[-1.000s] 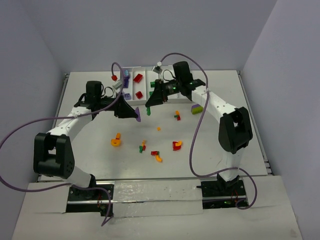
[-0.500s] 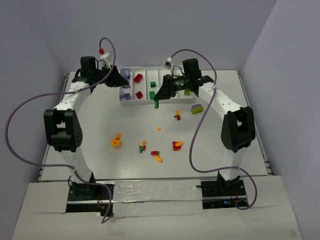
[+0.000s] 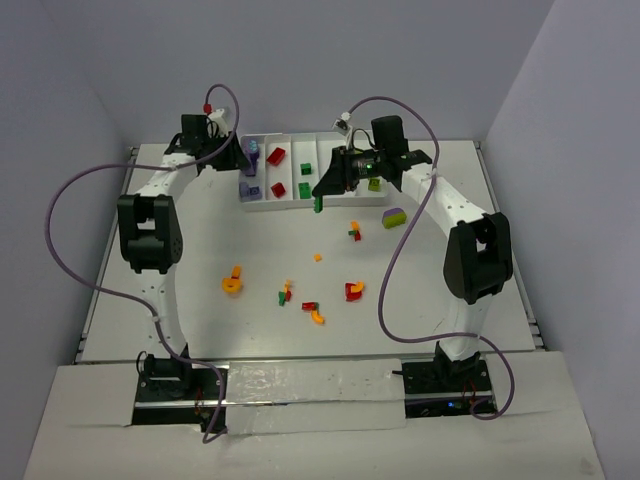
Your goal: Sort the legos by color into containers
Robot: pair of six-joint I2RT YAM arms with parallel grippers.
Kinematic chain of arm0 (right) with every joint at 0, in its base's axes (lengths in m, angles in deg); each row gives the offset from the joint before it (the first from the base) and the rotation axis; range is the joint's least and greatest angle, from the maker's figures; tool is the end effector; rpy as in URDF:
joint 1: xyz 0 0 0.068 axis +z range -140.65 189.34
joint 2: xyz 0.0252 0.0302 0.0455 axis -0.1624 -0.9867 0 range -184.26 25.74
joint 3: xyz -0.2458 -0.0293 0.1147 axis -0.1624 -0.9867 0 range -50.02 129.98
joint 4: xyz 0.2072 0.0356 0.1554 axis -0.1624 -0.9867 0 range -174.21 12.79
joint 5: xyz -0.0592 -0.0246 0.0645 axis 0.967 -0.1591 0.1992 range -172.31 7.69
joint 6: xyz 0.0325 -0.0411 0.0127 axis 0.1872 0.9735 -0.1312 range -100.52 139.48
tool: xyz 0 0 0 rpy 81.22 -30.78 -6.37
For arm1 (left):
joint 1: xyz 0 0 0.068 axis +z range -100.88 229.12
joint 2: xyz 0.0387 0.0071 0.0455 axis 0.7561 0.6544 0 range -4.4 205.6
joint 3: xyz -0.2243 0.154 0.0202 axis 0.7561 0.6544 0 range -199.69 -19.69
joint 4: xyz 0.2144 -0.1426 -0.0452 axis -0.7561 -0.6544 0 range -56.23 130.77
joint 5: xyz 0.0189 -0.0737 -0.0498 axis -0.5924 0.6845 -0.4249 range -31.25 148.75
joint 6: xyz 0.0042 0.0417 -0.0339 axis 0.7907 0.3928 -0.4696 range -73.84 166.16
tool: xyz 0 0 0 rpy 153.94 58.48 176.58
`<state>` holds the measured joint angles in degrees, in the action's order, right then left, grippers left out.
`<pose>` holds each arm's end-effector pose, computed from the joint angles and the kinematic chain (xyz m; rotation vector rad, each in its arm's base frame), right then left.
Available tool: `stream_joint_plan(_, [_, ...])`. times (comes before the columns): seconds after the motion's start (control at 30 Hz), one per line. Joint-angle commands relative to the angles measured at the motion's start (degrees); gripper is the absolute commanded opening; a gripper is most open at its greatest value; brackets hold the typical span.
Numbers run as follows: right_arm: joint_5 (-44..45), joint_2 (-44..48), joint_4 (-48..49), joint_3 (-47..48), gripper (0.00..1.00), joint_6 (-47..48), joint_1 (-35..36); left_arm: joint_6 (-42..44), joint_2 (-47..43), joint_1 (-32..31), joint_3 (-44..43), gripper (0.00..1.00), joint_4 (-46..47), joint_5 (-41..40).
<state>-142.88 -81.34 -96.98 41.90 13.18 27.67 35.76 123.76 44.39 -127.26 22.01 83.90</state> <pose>0.3935 0.1629 0.3072 -0.8303 1.9618 1.3895 0.5126 -0.0577 0.2238 0.1258 2.2534 -0.6360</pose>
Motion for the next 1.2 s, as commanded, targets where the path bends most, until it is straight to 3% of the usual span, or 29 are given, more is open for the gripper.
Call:
stream_joint_plan(0.0, [0.5,0.5,1.3,0.9,0.0,0.0,-0.5,-0.7,2.1,-0.7,-4.6,0.03,-0.2,-2.5])
stream_joint_plan(0.1, [1.5,0.2,1.5,1.2,0.0,-0.1,-0.5,-0.9,3.9,-0.7,-6.4,0.08,-0.7,-2.4])
stream_joint_plan(0.17, [3.4,-0.2,1.4,1.8,0.0,-0.2,-0.5,-0.9,5.5,-0.8,-8.7,0.16,-1.8,-2.0])
stream_joint_plan(0.5, [21.1,-6.9,-2.8,10.8,0.0,-1.0,-0.4,0.1,5.1,-0.9,-15.0,0.73,-4.6,-3.1])
stream_joint_plan(0.57, [22.8,-9.4,-3.3,13.3,0.0,-1.4,-0.3,1.2,3.6,-0.9,-15.7,0.92,-5.4,-3.5])
stream_joint_plan(0.63, [24.0,-11.5,-3.5,16.0,0.0,-1.7,0.0,2.0,1.3,-0.9,-15.5,0.99,-5.6,-4.1])
stream_joint_plan(0.8, [29.4,-17.4,-4.9,23.4,0.0,-1.7,1.3,1.0,-6.9,-0.9,-11.3,0.99,-3.1,-7.8])
stream_joint_plan(1.0, [33.6,-25.5,-5.6,31.5,0.0,-1.4,3.1,-3.3,-23.9,1.0,12.7,0.99,11.7,-6.1])
stream_joint_plan(1.17, [35.2,-29.8,-5.7,35.6,0.0,-1.4,4.2,-1.2,-29.7,1.3,18.2,0.99,11.2,-5.2])
